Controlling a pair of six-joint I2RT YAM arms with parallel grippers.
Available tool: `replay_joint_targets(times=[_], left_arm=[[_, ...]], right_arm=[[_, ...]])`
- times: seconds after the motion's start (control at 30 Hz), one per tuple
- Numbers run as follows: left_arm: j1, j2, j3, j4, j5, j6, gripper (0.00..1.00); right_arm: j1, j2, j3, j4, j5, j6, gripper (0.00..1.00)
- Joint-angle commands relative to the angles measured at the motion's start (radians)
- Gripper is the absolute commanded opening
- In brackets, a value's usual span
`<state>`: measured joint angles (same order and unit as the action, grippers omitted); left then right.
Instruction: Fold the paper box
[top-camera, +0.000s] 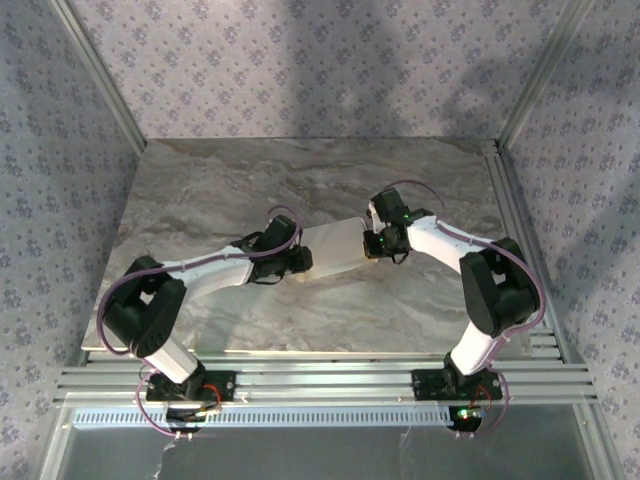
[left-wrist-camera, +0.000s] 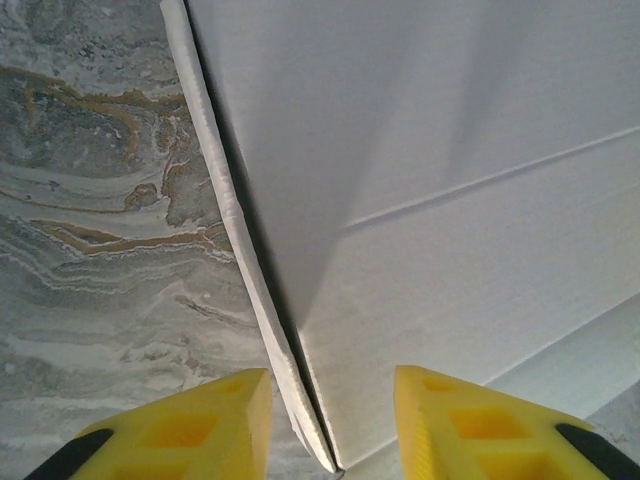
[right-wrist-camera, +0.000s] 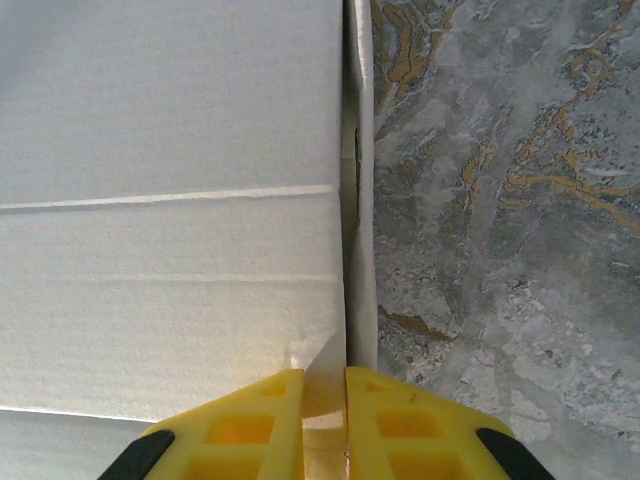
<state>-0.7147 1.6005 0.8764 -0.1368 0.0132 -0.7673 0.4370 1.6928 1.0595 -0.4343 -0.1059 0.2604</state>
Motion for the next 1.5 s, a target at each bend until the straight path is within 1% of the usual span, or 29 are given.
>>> replay_joint_targets(times=[0.0, 0.17, 0.27, 0.3, 0.33, 0.37, 0.43, 0.57, 0.7, 0.8, 0.97, 1.17, 1.23, 1.33, 1.4, 1.47], left_arm=[[-0.008, 0.031, -0.008, 0.002, -0.012, 0.006, 0.35], [-0.009, 0.060, -0.018, 0.043, -0.012, 0.011, 0.33], [-0.008, 0.097, -0.007, 0.052, -0.010, 0.006, 0.23], [-0.009, 0.108, -0.001, 0.040, -0.019, 0.005, 0.20], [-0.008, 0.115, -0.001, 0.036, -0.024, 0.005, 0.14], [-0.009, 0.117, -0.003, 0.033, -0.033, 0.005, 0.11], [-0.007, 0.116, -0.013, 0.032, -0.045, 0.008, 0.09], [-0.008, 0.122, -0.012, 0.020, -0.055, 0.015, 0.08], [-0.006, 0.121, -0.007, 0.006, -0.061, 0.024, 0.06], [-0.003, 0.116, -0.005, -0.003, -0.064, 0.032, 0.00], [0.006, 0.111, -0.007, -0.010, -0.058, 0.043, 0.00], [0.026, 0.064, -0.035, 0.003, -0.013, 0.066, 0.00], [0.050, 0.036, -0.070, 0.066, 0.058, 0.069, 0.00], [0.105, 0.024, -0.118, 0.136, 0.173, 0.069, 0.00], [0.134, 0.026, -0.139, 0.156, 0.220, 0.073, 0.00], [0.148, 0.029, -0.149, 0.163, 0.244, 0.085, 0.00]], right_arm=[[0.005, 0.011, 0.010, -0.058, 0.044, -0.021, 0.15], [0.007, 0.010, 0.002, -0.057, 0.037, -0.023, 0.15], [0.012, 0.003, 0.002, -0.060, 0.033, -0.023, 0.16], [0.012, -0.001, 0.002, -0.063, 0.034, -0.024, 0.17], [0.012, -0.007, 0.002, -0.065, 0.035, -0.026, 0.19], [0.012, -0.016, 0.003, -0.068, 0.036, -0.027, 0.21], [0.010, -0.033, 0.006, -0.077, 0.040, -0.032, 0.24], [-0.012, -0.059, 0.011, -0.084, 0.015, -0.034, 0.27], [-0.019, -0.080, 0.022, -0.100, 0.008, -0.042, 0.33], [-0.020, -0.115, 0.019, -0.103, 0.002, -0.040, 0.39], [-0.051, -0.160, 0.009, -0.101, -0.020, -0.034, 0.43], [-0.155, -0.144, -0.041, -0.018, -0.173, 0.018, 0.45], [-0.184, -0.122, -0.059, 0.033, -0.259, 0.048, 0.45], [-0.208, -0.087, -0.076, 0.094, -0.343, 0.076, 0.47], [-0.224, -0.052, -0.077, 0.123, -0.400, 0.092, 0.48], [-0.229, -0.023, -0.078, 0.148, -0.440, 0.104, 0.48]])
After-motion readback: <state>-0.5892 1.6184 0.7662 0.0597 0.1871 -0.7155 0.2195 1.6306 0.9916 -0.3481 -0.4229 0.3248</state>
